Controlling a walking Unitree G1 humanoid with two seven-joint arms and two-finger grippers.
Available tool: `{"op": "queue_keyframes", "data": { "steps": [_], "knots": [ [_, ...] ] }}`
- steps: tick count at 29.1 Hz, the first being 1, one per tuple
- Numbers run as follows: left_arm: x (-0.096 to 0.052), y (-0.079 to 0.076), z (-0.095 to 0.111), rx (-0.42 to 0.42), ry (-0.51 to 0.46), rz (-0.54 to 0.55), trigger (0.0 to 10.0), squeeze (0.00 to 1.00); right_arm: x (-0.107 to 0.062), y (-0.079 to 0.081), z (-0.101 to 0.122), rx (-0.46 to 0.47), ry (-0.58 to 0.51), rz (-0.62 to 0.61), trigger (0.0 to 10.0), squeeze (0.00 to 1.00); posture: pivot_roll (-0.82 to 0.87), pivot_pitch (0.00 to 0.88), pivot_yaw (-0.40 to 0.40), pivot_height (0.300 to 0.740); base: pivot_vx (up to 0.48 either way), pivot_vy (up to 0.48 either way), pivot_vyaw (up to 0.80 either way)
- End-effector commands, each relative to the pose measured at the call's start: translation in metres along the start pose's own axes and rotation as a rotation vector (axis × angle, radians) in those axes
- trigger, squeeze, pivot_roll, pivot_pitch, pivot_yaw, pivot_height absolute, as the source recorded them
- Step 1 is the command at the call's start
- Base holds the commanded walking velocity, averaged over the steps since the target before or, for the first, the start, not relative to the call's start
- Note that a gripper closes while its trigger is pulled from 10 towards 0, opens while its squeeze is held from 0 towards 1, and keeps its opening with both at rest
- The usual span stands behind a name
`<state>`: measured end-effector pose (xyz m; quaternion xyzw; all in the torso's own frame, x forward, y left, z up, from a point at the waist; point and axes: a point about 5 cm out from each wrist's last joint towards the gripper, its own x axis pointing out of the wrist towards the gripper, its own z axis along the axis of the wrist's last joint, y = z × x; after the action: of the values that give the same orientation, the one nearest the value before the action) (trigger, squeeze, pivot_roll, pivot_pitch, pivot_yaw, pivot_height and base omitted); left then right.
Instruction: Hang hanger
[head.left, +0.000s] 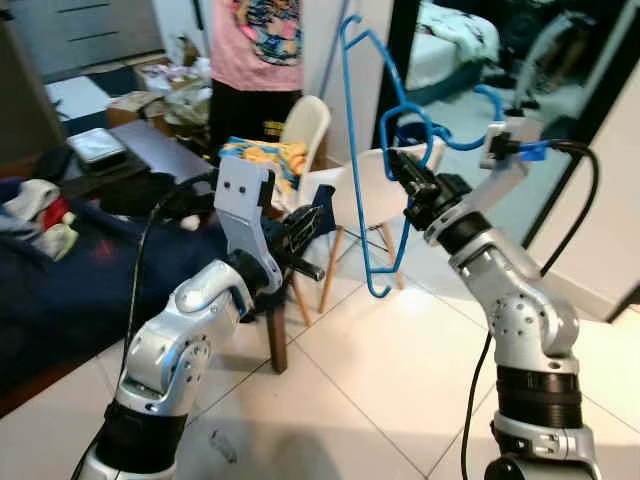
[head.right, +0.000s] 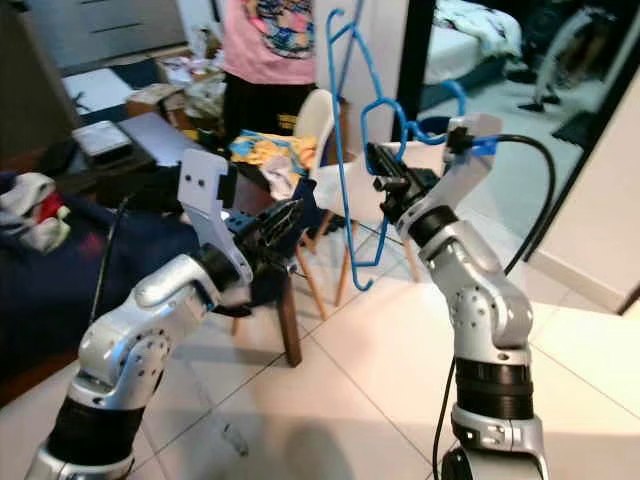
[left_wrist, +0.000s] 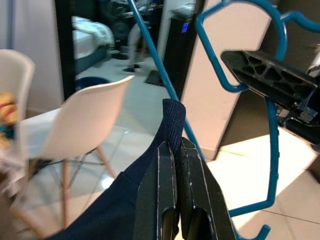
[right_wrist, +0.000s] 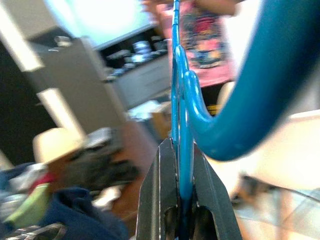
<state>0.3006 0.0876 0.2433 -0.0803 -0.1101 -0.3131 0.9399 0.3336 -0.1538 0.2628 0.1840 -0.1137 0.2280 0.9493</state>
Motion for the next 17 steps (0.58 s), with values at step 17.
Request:
{"op": "queue_keyframes", "data": {
  "steps": [17],
  "knots": [
    [0.011,-0.012,-0.002,0.067,-0.018,-0.092,10.0,0.00,-0.004,-0.004,-0.018,-0.081,0.083,-0.052,10.0,0.00,0.04,0.075,-0.008,0.740,0.000,0.000,-0.80]
  ]
}}
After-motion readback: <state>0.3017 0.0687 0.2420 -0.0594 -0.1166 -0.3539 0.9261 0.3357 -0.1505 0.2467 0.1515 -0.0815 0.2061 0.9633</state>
